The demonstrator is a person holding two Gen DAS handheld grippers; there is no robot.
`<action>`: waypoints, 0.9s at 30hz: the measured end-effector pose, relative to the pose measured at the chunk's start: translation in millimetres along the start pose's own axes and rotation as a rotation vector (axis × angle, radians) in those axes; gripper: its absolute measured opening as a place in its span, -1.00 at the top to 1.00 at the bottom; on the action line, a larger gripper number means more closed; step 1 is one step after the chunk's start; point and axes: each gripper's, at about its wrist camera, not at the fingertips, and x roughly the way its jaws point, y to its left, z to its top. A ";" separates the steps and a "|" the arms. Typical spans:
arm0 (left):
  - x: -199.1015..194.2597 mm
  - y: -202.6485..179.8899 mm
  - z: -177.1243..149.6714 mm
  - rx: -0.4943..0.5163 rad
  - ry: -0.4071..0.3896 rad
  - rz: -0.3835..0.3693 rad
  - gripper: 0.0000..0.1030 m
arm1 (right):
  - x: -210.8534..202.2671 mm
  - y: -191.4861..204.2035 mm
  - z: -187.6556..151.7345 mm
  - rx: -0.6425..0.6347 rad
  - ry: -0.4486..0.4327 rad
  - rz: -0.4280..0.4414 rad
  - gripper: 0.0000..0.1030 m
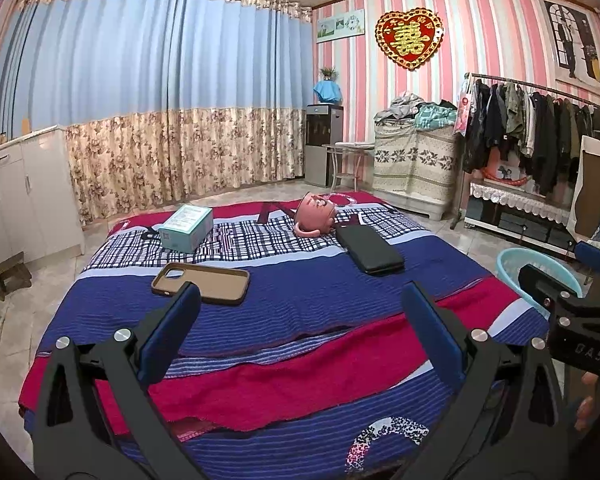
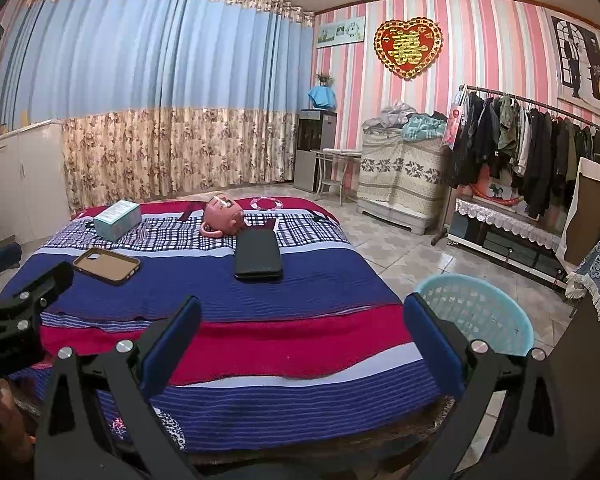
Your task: Collect trash
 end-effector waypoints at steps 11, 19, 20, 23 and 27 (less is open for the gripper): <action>0.8 -1.0 -1.3 0.012 -0.007 0.011 -0.90 | 1.9 -2.3 1.5 0.010 -0.001 -0.002 -0.91; 1.7 -0.6 -2.7 0.003 0.006 0.020 -0.90 | 4.6 -3.5 1.3 0.005 0.007 -0.009 -0.91; 2.1 -0.3 -3.0 0.002 0.007 0.026 -0.90 | 5.1 -3.5 0.8 0.006 0.008 -0.010 -0.91; 3.5 1.5 -2.2 -0.002 0.008 0.031 -0.90 | 5.2 -4.2 0.4 0.007 0.007 -0.009 -0.91; 0.9 0.3 -1.6 0.002 -0.007 0.037 -0.90 | 5.8 -3.5 -0.7 0.007 0.002 -0.010 -0.91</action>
